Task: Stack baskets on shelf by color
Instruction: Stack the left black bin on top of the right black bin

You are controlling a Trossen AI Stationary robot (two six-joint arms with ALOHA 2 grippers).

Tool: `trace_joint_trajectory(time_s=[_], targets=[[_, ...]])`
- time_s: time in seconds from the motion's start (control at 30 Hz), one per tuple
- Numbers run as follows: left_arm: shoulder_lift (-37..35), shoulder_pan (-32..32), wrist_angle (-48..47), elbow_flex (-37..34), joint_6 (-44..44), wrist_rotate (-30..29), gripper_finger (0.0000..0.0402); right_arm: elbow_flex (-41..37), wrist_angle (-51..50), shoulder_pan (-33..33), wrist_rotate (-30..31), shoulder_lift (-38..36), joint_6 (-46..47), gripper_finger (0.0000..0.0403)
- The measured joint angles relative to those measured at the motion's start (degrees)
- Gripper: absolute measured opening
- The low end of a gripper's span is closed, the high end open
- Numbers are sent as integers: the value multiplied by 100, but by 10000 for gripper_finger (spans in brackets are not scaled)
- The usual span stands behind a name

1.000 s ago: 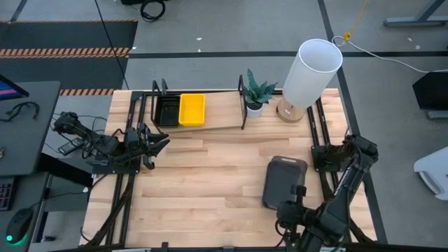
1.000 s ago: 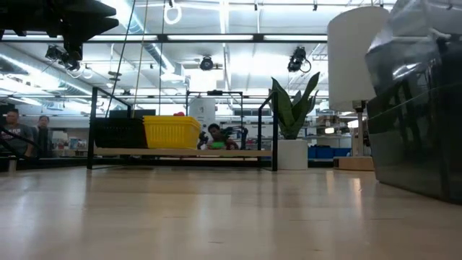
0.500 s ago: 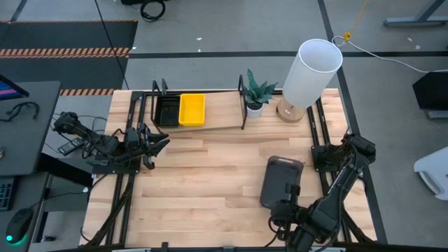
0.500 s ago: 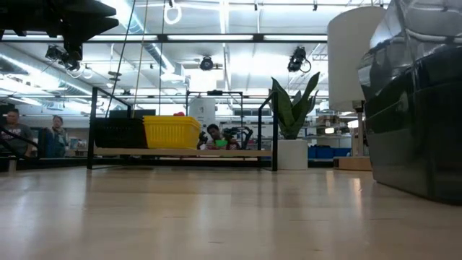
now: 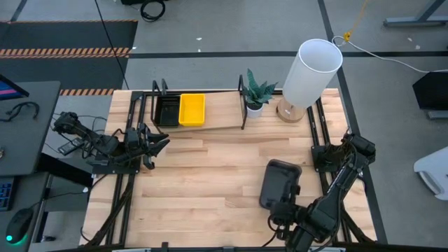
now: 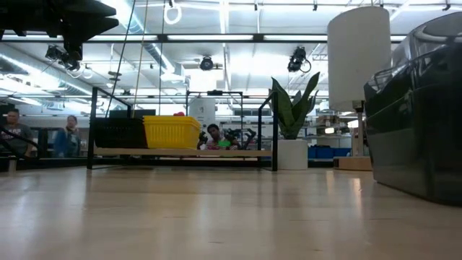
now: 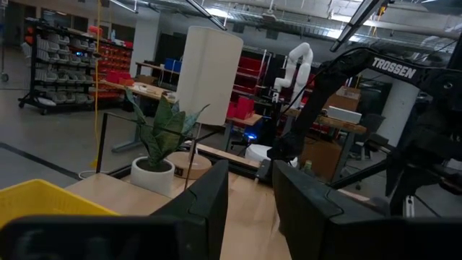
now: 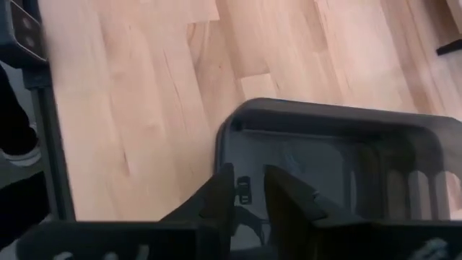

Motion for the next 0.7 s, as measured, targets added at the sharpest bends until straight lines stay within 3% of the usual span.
trace_joint_trajectory(time_s=[0.3, 0.53, 0.7], targets=[[1, 1, 0, 0, 0, -29, 117, -92, -413, -416, -432, -13, 63, 77], [-1, 1, -4, 0, -39, -42, 117, -966, 247, -982, -996, -13, -553, 59], [0, 1, -54, 0, -42, -42, 117, -1456, 490, -1332, -1051, -13, -858, 45]])
